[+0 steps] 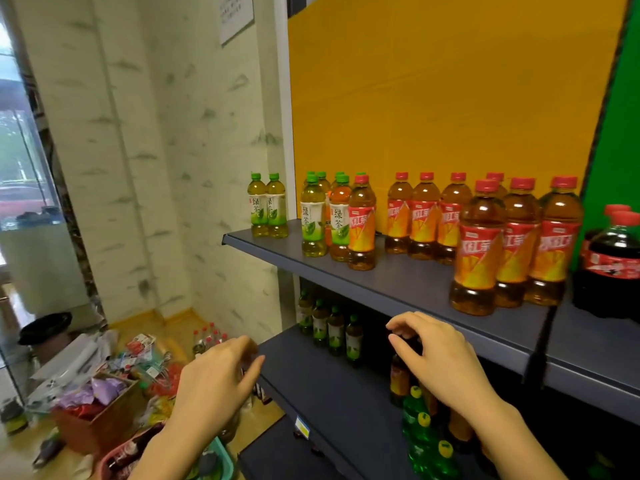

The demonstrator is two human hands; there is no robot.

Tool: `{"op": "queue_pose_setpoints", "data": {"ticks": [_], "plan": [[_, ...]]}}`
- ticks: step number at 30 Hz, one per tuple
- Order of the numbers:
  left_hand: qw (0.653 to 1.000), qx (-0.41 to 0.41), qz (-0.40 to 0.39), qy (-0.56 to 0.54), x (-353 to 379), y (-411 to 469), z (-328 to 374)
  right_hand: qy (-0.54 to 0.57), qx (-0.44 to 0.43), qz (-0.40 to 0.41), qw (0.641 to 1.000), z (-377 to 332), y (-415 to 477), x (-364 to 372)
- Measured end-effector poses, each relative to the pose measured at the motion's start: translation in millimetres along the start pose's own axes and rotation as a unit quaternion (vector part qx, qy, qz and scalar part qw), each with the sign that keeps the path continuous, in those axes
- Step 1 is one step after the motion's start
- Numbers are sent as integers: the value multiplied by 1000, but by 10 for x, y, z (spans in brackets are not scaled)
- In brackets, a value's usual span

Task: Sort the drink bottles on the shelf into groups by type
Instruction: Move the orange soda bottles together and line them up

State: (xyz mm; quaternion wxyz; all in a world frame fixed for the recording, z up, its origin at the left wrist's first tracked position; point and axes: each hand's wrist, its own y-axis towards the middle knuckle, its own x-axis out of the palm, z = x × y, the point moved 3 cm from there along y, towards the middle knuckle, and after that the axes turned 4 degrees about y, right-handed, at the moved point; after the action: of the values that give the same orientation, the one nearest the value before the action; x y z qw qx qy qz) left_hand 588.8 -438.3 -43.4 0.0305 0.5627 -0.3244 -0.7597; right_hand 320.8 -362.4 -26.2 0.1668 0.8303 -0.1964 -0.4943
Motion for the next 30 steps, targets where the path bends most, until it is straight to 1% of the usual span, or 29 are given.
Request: {"op": "queue_pose_setpoints", "data": {"ticks": [7,16,19,24,27,30], "plan": [[1000,-3,-5,-20,431,678,-562,13,-12,21,1000,-108,867,568],[996,41,64,-36,689,2108,-1089,25,-13,72,997,-157,2215,1054],[995,48,61,-63,826,2473,-1165,42,-16,79,996,-190,2514,1203],[990,83,44,-109,1178,3029,-1253,-1,-6,96,995,-258,2837,1437],[981,110,32,-155,1422,3373,-1263,-22,22,126,991,-272,2972,1573],[965,143,7,-221,1678,3757,-1245,-60,67,165,982,-280,3089,1680]]}}
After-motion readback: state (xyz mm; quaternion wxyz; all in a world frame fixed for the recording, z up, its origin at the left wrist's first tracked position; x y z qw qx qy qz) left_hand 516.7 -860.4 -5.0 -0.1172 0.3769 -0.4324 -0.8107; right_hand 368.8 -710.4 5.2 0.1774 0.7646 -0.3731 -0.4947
